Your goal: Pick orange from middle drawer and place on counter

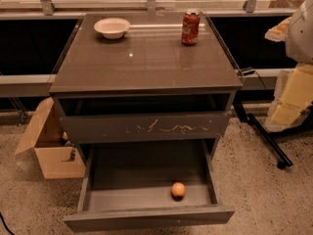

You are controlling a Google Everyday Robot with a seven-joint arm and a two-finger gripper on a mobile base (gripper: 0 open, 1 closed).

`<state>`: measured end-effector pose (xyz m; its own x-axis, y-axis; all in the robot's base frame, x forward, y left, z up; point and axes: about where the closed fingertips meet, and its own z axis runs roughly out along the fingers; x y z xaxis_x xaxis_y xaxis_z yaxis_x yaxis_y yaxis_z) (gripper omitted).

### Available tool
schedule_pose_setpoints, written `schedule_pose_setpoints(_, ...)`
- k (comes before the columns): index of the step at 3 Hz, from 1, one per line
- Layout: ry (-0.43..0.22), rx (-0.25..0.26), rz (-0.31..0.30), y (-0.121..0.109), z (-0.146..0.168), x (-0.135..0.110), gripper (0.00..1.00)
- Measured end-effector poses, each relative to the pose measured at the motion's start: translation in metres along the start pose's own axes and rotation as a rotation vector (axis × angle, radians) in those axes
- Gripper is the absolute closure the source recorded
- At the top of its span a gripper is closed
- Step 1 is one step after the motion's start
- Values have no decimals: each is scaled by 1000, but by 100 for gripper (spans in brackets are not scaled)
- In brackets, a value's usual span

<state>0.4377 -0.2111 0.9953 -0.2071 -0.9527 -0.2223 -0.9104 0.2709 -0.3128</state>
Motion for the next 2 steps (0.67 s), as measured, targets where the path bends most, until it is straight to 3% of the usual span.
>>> schedule_pose_setpoints(1, 0, 0, 0, 0, 0, 0, 0)
schedule_pose_setpoints(2, -51, -46, -14, 6, 19, -2, 0)
